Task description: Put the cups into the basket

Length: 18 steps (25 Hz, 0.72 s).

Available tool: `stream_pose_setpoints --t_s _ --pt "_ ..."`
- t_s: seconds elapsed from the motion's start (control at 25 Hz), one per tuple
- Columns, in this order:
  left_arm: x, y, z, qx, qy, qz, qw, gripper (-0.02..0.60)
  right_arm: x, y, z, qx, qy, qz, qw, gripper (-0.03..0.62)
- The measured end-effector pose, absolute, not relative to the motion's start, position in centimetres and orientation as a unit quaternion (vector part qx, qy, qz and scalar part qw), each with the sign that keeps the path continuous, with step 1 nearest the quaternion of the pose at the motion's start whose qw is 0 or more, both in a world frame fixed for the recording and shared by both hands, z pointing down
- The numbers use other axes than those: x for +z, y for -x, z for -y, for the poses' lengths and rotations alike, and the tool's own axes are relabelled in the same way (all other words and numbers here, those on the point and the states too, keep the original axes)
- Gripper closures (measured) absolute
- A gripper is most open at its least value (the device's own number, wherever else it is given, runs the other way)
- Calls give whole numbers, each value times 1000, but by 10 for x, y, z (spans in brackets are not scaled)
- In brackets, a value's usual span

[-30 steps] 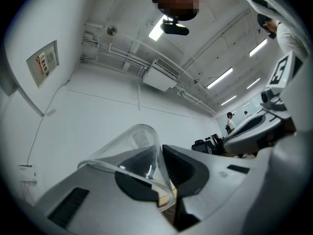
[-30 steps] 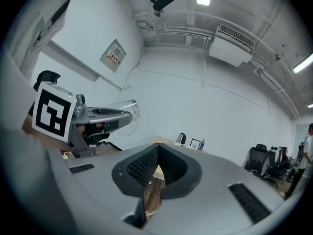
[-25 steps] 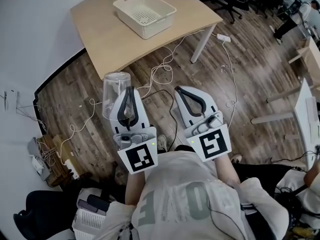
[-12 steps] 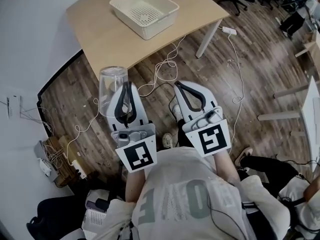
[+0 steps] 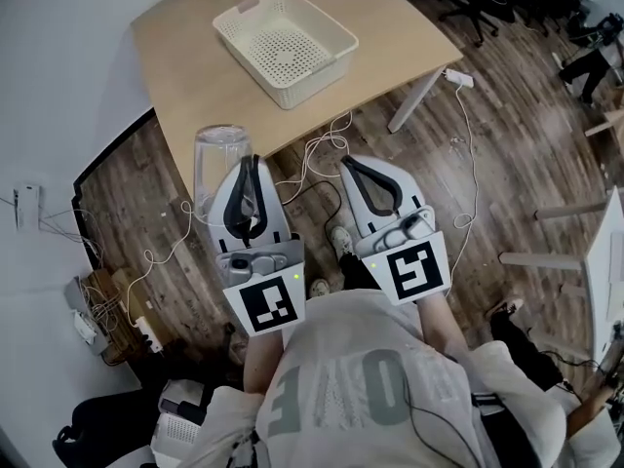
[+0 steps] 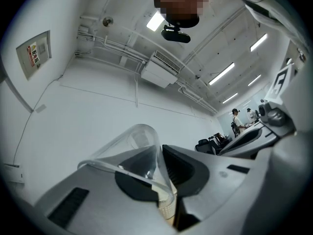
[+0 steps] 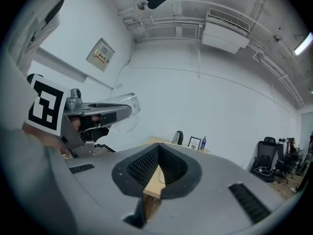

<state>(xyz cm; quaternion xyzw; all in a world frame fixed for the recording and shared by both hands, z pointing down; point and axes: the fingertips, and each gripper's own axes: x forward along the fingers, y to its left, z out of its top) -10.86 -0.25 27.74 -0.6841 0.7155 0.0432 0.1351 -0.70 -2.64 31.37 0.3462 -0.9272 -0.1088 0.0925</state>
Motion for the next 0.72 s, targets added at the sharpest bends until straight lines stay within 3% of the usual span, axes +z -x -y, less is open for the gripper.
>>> stream_pose_setpoints --t_s 0.72 --pt "271 82 121 16 666 -732 143 543 304 -26 144 -73 -326 942 46 595"
